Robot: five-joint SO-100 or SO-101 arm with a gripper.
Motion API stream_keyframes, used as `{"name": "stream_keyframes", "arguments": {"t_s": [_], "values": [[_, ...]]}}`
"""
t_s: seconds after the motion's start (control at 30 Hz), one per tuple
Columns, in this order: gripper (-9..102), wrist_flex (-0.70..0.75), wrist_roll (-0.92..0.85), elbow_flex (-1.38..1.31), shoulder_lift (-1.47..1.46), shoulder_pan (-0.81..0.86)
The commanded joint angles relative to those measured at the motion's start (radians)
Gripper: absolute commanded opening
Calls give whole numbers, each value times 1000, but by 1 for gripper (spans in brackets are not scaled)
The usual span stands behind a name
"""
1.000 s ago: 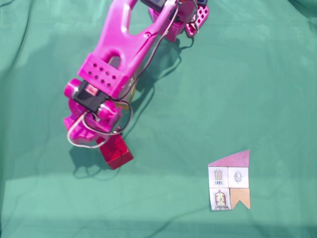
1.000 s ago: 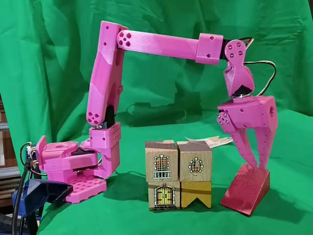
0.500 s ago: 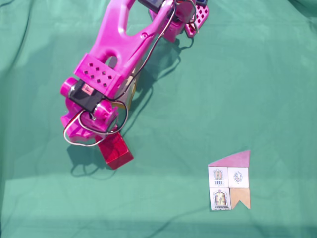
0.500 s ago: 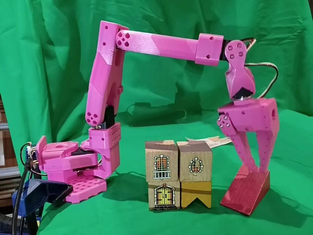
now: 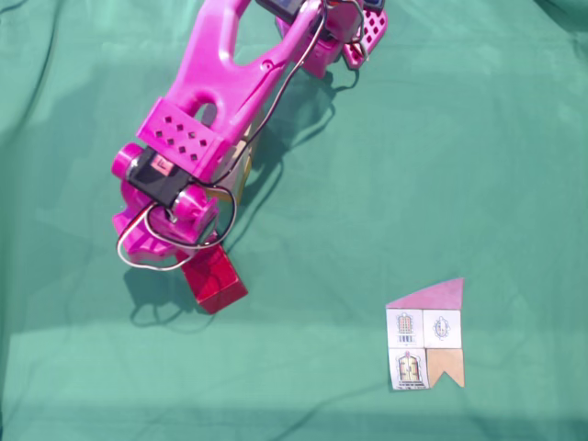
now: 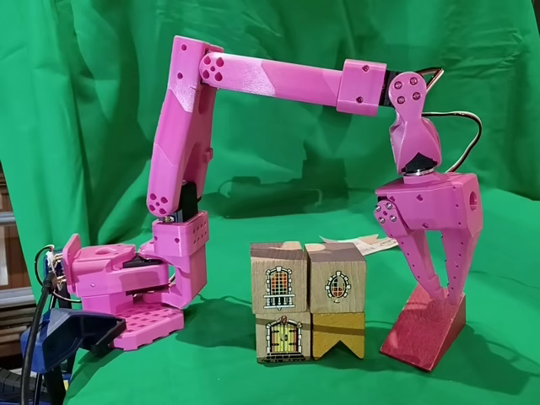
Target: Grasp some building blocks and build the house on the picture.
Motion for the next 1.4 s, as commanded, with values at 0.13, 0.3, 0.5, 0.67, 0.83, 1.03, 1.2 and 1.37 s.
{"name": "stream_keyframes", "arguments": {"t_s": [0.13, 0.3, 0.5, 0.67, 0.83, 1.03, 1.2, 1.37], "values": [[0, 2, 8, -5, 5, -5], [0, 2, 8, -5, 5, -5], [0, 2, 8, -5, 5, -5], [0, 2, 6, -5, 5, -5], [0, 2, 6, -5, 5, -6], [0, 2, 6, -3, 3, -5], [0, 0, 6, -5, -29, -3], [0, 2, 6, -5, -40, 26]]}}
